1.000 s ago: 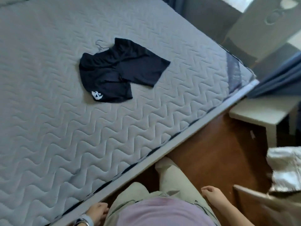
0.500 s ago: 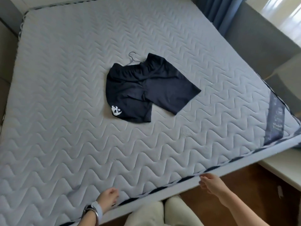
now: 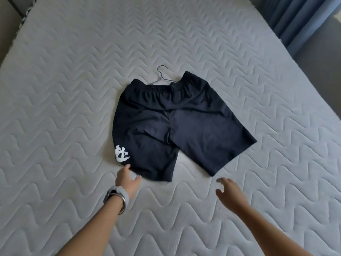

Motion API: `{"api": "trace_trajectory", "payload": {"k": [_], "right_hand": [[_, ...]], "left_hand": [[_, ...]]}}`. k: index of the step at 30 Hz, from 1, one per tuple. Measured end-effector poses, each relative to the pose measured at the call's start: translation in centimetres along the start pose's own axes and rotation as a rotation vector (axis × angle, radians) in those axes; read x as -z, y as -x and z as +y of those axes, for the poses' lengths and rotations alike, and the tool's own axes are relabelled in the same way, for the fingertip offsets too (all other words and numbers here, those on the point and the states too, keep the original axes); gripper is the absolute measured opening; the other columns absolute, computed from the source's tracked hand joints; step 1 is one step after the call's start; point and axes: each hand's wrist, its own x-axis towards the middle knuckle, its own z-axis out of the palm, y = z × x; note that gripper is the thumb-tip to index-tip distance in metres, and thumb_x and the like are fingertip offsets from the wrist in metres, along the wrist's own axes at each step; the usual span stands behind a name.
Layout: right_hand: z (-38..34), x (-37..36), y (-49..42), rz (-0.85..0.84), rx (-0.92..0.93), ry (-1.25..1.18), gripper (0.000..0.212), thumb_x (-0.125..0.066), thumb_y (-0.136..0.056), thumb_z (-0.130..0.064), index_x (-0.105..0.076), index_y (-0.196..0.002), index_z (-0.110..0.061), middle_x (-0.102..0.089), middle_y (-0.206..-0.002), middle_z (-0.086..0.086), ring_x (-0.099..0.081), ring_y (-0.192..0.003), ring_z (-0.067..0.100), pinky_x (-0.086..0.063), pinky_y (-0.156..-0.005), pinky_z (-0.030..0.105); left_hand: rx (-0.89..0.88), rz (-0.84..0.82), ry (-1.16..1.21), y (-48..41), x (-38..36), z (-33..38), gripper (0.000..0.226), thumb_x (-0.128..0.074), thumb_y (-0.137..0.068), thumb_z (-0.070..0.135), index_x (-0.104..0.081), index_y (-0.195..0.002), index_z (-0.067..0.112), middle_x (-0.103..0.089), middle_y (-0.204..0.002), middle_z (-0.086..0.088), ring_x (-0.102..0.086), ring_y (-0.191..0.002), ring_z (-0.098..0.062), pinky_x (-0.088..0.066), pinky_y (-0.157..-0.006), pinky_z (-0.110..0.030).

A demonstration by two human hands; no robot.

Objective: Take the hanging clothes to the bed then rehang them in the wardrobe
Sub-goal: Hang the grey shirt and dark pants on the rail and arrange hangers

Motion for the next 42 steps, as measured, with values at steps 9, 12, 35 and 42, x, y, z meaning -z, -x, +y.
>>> {"api": "trace_trajectory", "payload": {"k": [9, 12, 35, 42], "right_hand": [[-0.3, -3.5, -12.7, 0.102, 0.109, 0.434, 0.067, -0.055, -0.084, -0.021, -0.026, -0.143, -0.012, -0.041, -0.138, 0.005, -0.043, -0.122, 0.028, -0.041, -0.096, 0.038], [0.1, -4.7, -13.7, 0.233, 0.255, 0.551, 0.034, -0.067, -0.068, 0.000, -0.060, -0.101, -0.003, -0.061, -0.090, 0.012, -0.058, -0.077, 0.033, -0.047, -0.057, 0.037], [3.0, -10.5, 7.9, -0.086, 0.044, 0.410, 0.012, -0.028, -0.087, -0.008, -0.031, -0.088, -0.019, -0.061, -0.110, 0.002, -0.061, -0.099, 0.028, -0.036, -0.066, 0.032], [4.5, -12.6, 12.1, -0.378, -0.025, 0.464, 0.017, -0.030, -0.088, -0.015, -0.045, -0.093, -0.020, -0.057, -0.123, 0.005, -0.056, -0.113, 0.026, -0.035, -0.075, 0.030]], "left_hand": [[0.253, 0.434, 0.422, -10.8, -4.1, -0.8, 0.086, -0.077, -0.070, 0.015, -0.026, -0.139, 0.002, -0.035, -0.143, -0.019, -0.033, -0.134, -0.031, -0.028, -0.110, -0.039], [0.222, 0.351, 0.447, -11.4, -3.4, -1.6, 0.035, -0.073, -0.075, 0.017, -0.057, -0.103, 0.004, -0.062, -0.110, -0.015, -0.058, -0.106, -0.030, -0.041, -0.089, -0.032], [0.153, -0.002, 0.584, 10.1, 1.3, -16.9, 0.046, -0.058, -0.084, -0.005, -0.045, -0.122, 0.017, -0.059, -0.105, -0.003, -0.054, -0.103, -0.022, -0.040, -0.090, -0.033], [0.308, -0.241, 0.118, 14.1, 0.5, -22.8, 0.024, -0.067, -0.074, -0.008, -0.054, -0.074, 0.012, -0.062, -0.076, -0.007, -0.060, -0.104, -0.031, -0.038, -0.076, -0.026]]}}
